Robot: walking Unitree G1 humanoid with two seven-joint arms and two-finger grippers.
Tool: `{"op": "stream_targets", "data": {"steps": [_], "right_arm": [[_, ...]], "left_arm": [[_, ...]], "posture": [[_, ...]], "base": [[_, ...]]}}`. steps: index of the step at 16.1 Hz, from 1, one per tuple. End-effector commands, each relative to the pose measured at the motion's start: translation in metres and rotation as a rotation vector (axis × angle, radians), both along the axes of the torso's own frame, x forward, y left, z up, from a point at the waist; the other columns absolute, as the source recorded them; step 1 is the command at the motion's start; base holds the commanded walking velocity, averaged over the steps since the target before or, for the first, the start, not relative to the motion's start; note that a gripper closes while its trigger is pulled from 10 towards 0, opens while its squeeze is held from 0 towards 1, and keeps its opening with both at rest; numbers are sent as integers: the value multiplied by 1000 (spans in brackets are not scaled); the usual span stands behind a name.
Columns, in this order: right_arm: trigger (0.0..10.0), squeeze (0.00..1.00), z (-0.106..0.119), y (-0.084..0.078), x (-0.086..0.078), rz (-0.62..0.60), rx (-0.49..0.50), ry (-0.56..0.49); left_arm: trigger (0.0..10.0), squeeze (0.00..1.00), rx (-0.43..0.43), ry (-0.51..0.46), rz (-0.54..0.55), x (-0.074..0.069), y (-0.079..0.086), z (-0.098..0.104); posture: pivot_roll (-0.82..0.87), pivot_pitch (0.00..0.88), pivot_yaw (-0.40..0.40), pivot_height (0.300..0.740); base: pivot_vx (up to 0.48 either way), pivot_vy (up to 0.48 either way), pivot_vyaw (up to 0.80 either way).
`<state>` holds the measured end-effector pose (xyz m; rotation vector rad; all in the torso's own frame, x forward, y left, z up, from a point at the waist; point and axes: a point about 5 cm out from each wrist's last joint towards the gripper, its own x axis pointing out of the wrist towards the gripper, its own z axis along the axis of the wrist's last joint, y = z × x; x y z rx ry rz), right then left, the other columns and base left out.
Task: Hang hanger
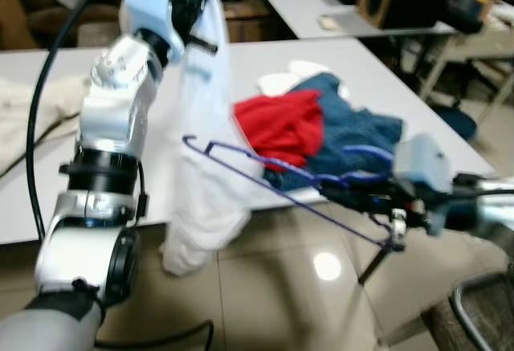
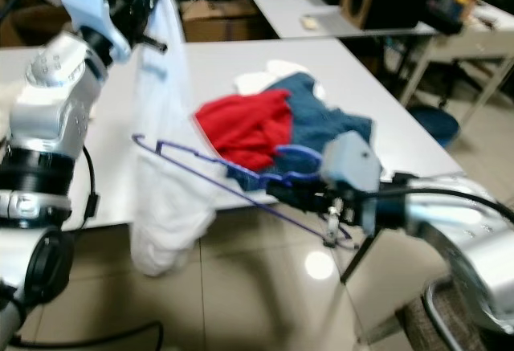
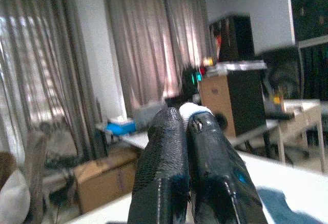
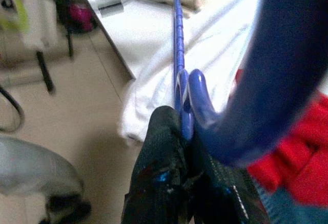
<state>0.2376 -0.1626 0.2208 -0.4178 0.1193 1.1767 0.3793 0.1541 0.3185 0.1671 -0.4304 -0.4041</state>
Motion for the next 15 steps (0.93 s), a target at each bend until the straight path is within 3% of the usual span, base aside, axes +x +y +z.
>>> {"op": "stream_targets", "data": {"steps": [1,4,6,11,12,14,15], "right_arm": [[10000,0,-8,5,12,-38,-30,-16],[10000,0,-10,17,27,-68,-14,-37],[10000,0,-9,22,37,-88,-16,-56],[10000,0,9,27,81,-255,-36,-160],[10000,0,27,23,102,-344,-49,-241],[10000,0,47,21,120,-425,-53,-353],[10000,0,102,15,140,-571,51,-619]], "left_arm": [[10000,0,-6,-63,-21,-6,2,18],[10000,0,8,-92,-110,-18,-10,30],[10000,0,-3,-100,-174,-26,-18,32],[10000,0,-105,-181,-410,-61,-25,59],[10000,0,-150,-213,-463,-69,-25,70],[10000,0,-172,-244,-491,-74,-24,76],[10000,0,-215,-291,-518,-80,-23,84]], "posture": [[-81,0,-39,740],[-76,0,-41,740],[-74,0,-42,740],[-73,0,-47,740],[-78,0,-45,740],[-78,0,-44,740],[-76,0,-51,740]], "base": [[390,0,0],[387,0,0],[0,0,0],[0,0,0],[0,0,0],[0,0,0],[0,0,0]]}}
